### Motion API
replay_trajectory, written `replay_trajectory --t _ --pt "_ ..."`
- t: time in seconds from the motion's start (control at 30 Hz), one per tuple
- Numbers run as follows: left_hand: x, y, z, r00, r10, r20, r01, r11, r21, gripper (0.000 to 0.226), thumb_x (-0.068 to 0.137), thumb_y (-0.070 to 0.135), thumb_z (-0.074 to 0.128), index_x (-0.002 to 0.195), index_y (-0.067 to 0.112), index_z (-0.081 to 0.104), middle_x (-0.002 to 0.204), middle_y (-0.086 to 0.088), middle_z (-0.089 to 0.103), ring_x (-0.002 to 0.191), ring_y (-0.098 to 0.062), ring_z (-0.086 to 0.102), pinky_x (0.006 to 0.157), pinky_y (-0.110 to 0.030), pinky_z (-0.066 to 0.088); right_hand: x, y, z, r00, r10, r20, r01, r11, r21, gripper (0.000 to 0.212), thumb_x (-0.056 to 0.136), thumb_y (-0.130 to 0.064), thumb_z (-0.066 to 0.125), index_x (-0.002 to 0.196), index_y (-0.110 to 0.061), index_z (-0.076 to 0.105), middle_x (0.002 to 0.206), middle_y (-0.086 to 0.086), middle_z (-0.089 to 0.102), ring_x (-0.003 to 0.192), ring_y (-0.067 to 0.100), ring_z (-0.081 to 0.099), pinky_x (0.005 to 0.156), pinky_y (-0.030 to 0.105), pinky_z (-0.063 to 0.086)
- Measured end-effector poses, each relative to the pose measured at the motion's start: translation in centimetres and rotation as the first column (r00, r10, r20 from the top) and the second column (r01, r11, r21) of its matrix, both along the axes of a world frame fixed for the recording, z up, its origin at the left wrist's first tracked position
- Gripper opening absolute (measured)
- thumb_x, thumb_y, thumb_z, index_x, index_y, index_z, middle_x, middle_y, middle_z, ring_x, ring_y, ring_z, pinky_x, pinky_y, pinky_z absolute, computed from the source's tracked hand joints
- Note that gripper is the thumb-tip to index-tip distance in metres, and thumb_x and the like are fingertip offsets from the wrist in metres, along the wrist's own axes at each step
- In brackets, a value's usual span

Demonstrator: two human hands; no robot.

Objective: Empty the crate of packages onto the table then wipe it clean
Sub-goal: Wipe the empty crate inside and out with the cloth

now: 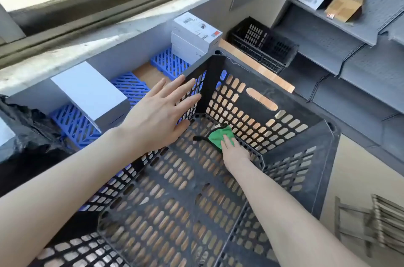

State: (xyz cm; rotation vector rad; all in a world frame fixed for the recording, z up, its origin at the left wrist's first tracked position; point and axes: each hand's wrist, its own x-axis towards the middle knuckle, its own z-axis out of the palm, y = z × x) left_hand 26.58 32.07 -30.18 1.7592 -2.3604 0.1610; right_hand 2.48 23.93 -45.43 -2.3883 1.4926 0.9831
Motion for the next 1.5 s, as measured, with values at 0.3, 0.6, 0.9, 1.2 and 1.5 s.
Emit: replay_trajectory --t 0.3,0.6,0.9,1.2,1.5 --pt "-0.6 0.0 0.3 0.999 0.003 0.033 -0.004 1.000 0.013 0.066 0.087 0.051 0.027 0.146 0.026 0.043 0.158 -0.003 0.032 0.147 -0.033 0.024 0.119 -0.051 0.019 0.2 5.9 -0.2 0.998 0.045 0.053 -0.055 0.976 0.213 0.052 0.103 -0.013 0.026 0.153 -0.010 0.013 0.161 0.007 -0.002 0.148 0.028 0.000 0.119 0.044 0.008" --pt "-0.7 0.2 0.4 0.999 -0.002 0.036 0.001 1.000 0.015 0.065 0.087 0.050 0.028 0.146 0.026 0.044 0.157 -0.003 0.033 0.147 -0.033 0.022 0.119 -0.050 0.018 3.4 10.5 2.8 0.975 0.209 -0.070 -0.158 0.884 0.440 0.075 0.097 -0.002 0.041 0.153 -0.014 -0.007 0.160 0.004 -0.016 0.144 0.037 0.018 0.115 0.041 0.021" --pt "-0.5 0.4 0.3 0.998 -0.025 0.058 0.026 1.000 -0.010 0.059 0.092 0.045 0.048 0.147 0.025 0.041 0.159 -0.005 0.028 0.148 -0.035 0.019 0.120 -0.052 0.016 5.8 15.9 3.5 0.907 0.416 0.064 -0.388 0.766 0.513 0.084 0.092 0.005 0.047 0.153 -0.019 -0.006 0.159 -0.005 -0.018 0.147 0.028 0.010 0.112 0.041 0.027" --pt "-0.3 0.3 0.1 1.000 -0.007 0.029 0.007 1.000 -0.014 0.067 0.083 0.037 0.068 0.144 0.018 0.046 0.155 -0.019 0.033 0.144 -0.036 0.030 0.116 -0.052 0.024 0.5 8.4 3.8 0.986 0.027 -0.165 0.016 0.968 0.250 0.078 0.094 0.001 0.041 0.154 -0.025 -0.001 0.160 -0.004 -0.015 0.148 0.029 -0.001 0.118 0.047 0.014" --pt "-0.2 0.2 -0.2 0.999 -0.011 0.035 0.013 0.999 -0.052 0.064 0.086 0.042 0.064 0.143 0.018 0.049 0.152 -0.016 0.039 0.143 -0.036 0.032 0.115 -0.052 0.027 -2.4 2.0 5.9 0.873 0.080 -0.481 -0.074 0.997 0.033 0.061 0.099 -0.024 0.040 0.153 -0.016 0.013 0.161 0.002 0.013 0.145 0.025 0.019 0.114 0.042 0.025"
